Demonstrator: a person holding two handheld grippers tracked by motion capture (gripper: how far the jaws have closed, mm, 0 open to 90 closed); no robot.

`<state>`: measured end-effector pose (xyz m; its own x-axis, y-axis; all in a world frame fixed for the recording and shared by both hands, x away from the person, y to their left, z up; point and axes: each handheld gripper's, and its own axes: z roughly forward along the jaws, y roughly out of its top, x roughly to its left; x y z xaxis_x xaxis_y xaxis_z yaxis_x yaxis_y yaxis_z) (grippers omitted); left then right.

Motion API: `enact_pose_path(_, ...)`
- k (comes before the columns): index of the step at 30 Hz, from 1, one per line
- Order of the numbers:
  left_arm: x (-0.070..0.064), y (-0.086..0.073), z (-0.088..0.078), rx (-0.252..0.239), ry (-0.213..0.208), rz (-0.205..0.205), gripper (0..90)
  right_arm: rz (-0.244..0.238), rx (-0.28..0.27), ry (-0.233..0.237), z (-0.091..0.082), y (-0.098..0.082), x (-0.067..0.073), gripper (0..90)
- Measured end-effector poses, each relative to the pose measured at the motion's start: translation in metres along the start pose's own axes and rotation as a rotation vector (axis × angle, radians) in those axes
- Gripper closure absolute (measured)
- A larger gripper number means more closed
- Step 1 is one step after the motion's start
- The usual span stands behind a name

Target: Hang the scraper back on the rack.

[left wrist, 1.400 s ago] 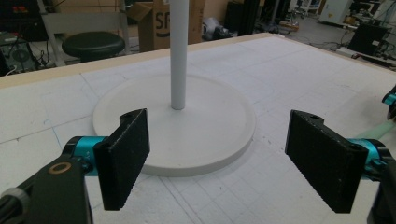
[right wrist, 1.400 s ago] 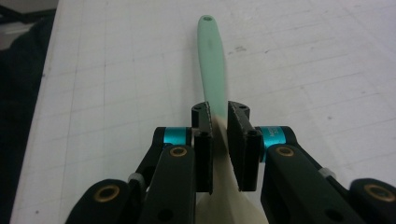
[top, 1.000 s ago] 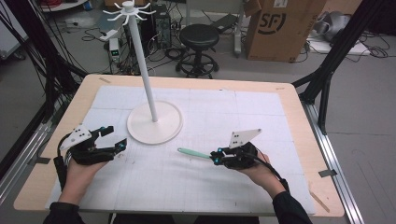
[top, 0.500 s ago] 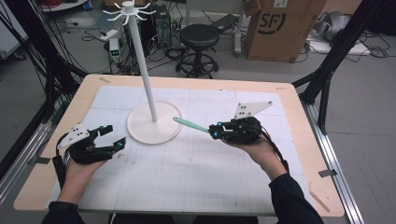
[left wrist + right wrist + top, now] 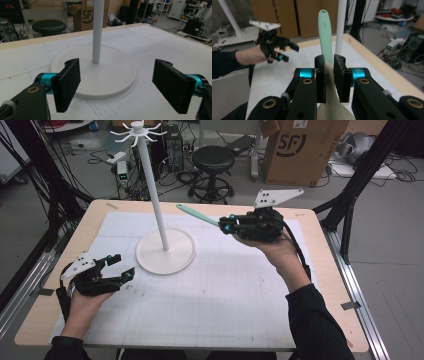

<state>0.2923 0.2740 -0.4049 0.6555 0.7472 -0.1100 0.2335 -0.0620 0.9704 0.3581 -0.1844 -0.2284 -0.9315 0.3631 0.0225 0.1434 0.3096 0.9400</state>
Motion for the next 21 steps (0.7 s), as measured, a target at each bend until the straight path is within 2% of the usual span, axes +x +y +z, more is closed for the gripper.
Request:
enact_pose_path(4, 0.000, 0.000, 0.000, 0.002, -0.005, -0.004, 23.2, -0.013, -0.027, -0.006, -0.002, 0.026, -0.002, 81.5)
enact_pose_path(5, 0.000, 0.000, 0.000, 0.003, -0.006, -0.004, 23.2, -0.013, -0.027, -0.006, -0.002, 0.026, -0.002, 81.5)
enact_pose_path(12, 0.001, 0.001, 0.000, 0.000, -0.011, -0.006, 23.4, 0.001, -0.050, -0.010, -0.004, 0.054, -0.004, 81.6)
enact_pose_path(16, 0.001, 0.001, 0.000, 0.005, -0.015, -0.007, 23.5, -0.020, -0.047, -0.014, -0.005, 0.075, -0.005, 81.6)
enact_pose_path(21, 0.001, 0.001, 0.000, 0.003, -0.019, -0.010, 23.4, -0.028, -0.045, -0.013, -0.005, 0.089, -0.004, 81.6)
